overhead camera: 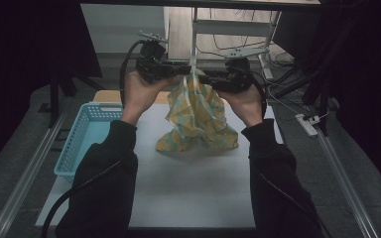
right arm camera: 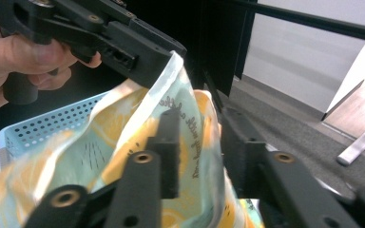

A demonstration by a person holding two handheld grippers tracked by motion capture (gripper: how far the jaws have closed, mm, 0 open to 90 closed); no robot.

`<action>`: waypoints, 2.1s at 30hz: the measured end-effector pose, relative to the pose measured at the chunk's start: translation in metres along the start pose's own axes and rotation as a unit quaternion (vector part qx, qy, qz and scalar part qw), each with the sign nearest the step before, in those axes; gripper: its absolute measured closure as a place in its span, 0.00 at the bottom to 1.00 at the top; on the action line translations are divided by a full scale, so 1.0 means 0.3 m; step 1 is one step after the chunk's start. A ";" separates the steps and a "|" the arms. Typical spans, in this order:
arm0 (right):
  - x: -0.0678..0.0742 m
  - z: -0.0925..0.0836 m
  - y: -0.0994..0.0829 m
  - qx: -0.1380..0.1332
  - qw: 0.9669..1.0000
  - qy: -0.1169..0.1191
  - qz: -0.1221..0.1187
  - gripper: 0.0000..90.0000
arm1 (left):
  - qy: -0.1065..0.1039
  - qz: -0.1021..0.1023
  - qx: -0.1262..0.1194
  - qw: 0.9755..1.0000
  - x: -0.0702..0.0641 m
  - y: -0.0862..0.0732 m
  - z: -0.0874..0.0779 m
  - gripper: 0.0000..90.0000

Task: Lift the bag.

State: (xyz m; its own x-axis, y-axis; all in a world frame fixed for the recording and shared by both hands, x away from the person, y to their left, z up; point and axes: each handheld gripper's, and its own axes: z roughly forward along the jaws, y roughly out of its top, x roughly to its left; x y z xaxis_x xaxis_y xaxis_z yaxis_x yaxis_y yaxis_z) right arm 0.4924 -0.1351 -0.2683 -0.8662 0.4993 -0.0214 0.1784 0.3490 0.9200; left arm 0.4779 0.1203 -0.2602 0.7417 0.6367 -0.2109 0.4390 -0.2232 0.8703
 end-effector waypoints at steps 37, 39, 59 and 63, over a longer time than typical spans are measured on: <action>0.021 -0.177 -0.237 0.025 0.998 0.032 0.050 0.23 | 0.003 0.049 0.028 0.998 -0.037 -0.375 -0.104 0.00; 0.029 -0.194 -0.254 0.028 0.998 0.028 0.049 0.22 | 0.007 0.048 0.026 0.999 -0.042 -0.407 -0.119 0.00; 0.113 -0.320 -0.504 0.049 0.997 -0.018 0.054 0.15 | 0.058 0.030 0.036 0.997 -0.120 -0.749 -0.296 0.00; 0.128 -0.342 -0.565 0.048 0.996 -0.030 0.067 0.11 | 0.072 0.015 0.041 0.996 -0.130 -0.824 -0.329 0.00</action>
State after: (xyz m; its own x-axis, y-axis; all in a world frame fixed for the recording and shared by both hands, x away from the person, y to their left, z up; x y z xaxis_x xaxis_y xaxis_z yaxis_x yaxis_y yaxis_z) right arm 0.3810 -0.2564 -0.3850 -0.8027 0.5920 0.0722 0.3359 0.3489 0.8749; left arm 0.2904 0.2236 -0.4231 0.6770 0.7270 -0.1143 0.4626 -0.2995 0.8345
